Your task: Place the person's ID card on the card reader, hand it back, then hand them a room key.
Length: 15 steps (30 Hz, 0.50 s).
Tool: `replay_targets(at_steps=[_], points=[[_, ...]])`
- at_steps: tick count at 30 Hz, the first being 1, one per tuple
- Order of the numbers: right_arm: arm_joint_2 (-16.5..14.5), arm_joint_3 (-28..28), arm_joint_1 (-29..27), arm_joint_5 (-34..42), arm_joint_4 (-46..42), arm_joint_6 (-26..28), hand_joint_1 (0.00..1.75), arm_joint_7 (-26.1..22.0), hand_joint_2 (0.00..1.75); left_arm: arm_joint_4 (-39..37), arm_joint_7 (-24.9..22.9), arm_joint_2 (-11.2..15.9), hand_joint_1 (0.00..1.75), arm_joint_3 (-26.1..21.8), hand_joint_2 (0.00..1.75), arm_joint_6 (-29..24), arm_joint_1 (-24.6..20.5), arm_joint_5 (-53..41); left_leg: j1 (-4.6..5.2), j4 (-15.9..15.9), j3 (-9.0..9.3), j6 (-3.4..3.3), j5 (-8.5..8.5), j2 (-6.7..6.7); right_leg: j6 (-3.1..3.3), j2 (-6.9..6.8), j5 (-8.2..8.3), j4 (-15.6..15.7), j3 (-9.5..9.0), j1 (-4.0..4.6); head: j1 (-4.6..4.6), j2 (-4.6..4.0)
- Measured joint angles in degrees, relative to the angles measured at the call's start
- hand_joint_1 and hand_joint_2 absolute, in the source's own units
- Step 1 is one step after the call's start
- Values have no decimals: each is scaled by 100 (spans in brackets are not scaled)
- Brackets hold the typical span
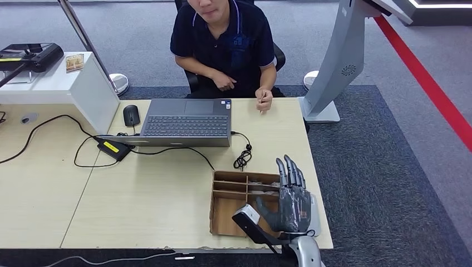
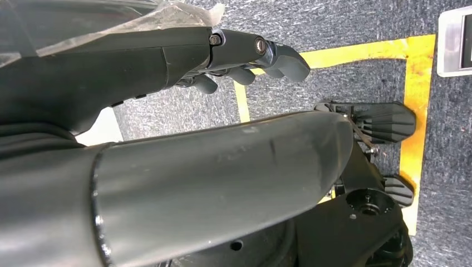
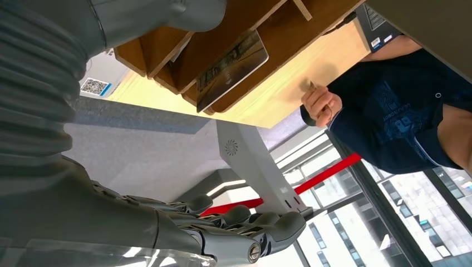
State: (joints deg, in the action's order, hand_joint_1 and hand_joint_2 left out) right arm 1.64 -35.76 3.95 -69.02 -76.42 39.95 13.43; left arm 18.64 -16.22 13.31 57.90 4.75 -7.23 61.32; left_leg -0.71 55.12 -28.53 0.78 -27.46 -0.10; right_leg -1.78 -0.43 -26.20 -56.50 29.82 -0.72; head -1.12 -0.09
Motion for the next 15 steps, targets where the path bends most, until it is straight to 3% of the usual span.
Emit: replay_targets(at_steps=[11, 15], points=[[-46, 6, 112, 48, 263, 0, 0, -101, 175, 0, 0, 4, 0, 0, 0, 12, 0, -14, 0, 0, 0, 0, 0, 0, 0, 0, 0, 0, 0, 0, 0, 0], [-67, 8, 132, 44, 320, 0, 12, -126, 175, 0, 0, 4, 0, 0, 0, 12, 0, -14, 0, 0, 0, 0, 0, 0, 0, 0, 0, 0, 0, 0, 0, 0]])
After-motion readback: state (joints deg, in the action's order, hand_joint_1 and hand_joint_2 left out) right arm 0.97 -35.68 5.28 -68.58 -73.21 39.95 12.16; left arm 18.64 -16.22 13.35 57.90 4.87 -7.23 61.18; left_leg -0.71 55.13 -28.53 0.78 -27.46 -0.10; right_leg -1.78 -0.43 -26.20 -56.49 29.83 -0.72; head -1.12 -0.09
